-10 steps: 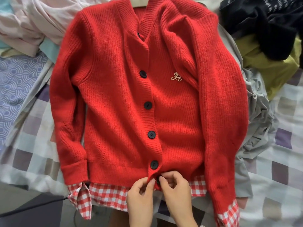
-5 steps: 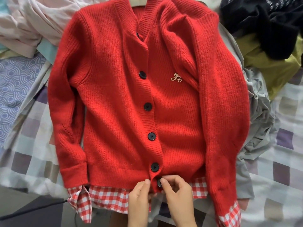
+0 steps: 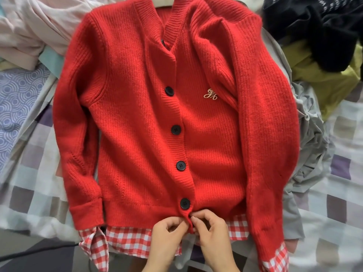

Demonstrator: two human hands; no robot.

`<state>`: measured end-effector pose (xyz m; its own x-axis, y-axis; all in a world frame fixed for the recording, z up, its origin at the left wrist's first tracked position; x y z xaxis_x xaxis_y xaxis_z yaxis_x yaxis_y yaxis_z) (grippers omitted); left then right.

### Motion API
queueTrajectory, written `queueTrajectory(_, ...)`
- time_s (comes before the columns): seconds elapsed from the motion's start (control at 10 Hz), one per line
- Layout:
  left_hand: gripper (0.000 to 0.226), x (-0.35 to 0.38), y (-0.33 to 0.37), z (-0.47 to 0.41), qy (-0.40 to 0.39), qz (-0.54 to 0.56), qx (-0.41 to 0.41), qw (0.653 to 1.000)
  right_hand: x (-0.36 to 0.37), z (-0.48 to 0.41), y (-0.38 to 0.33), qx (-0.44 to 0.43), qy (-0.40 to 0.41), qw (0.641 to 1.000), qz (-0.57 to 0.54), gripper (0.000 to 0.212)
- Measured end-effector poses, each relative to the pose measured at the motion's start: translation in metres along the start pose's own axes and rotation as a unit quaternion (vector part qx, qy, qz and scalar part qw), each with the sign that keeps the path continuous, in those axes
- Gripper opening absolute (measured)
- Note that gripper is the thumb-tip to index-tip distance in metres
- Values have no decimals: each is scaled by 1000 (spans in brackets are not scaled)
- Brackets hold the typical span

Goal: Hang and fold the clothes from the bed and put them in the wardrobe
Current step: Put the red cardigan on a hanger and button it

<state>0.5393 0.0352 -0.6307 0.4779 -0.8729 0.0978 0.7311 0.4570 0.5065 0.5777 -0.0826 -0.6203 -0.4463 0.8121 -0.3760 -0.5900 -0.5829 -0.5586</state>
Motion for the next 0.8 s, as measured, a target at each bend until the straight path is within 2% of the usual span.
queueTrajectory(0.1,18,2,3,0,47,-54,61,996,6,2,3,28,11,1000,-8,27)
queueTrajectory(0.2,31,3,1,2,115,-112,155,975,11,7,-1,77,41,994,-61,10)
queueTrajectory(0.3,17,8,4,9,133,-183,270,936,12,6,-4,107,92,988,-63,15)
queueTrajectory(0.4,12,7,5,12,128,-176,330,919,13,3,-1,124,135,983,-16,24)
queueTrajectory(0.5,4,5,7,12,130,-154,342,918,15,4,-4,143,156,977,-11,24)
queueTrajectory(0.6,14,10,20,28,131,-120,393,902,20,10,-6,161,165,973,-17,26)
queueTrajectory(0.7,26,-26,-71,-12,111,3,254,961,13,21,-37,164,154,973,-56,44)
queueTrajectory(0.8,85,-93,-323,-125,86,221,51,970,-4,36,-81,177,129,952,-215,39)
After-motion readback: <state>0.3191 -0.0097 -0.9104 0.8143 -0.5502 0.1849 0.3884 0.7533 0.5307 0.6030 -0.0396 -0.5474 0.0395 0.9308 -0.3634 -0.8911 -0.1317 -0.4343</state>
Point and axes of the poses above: each hand's wrist, its own z-axis away from the middle knuckle, its own x-axis out of the palm, y = z × x, the point moved 4 cm from there along -z, towards the middle knuckle, and after that the axes turned 15 degrees about z, right-handed, at the moved point
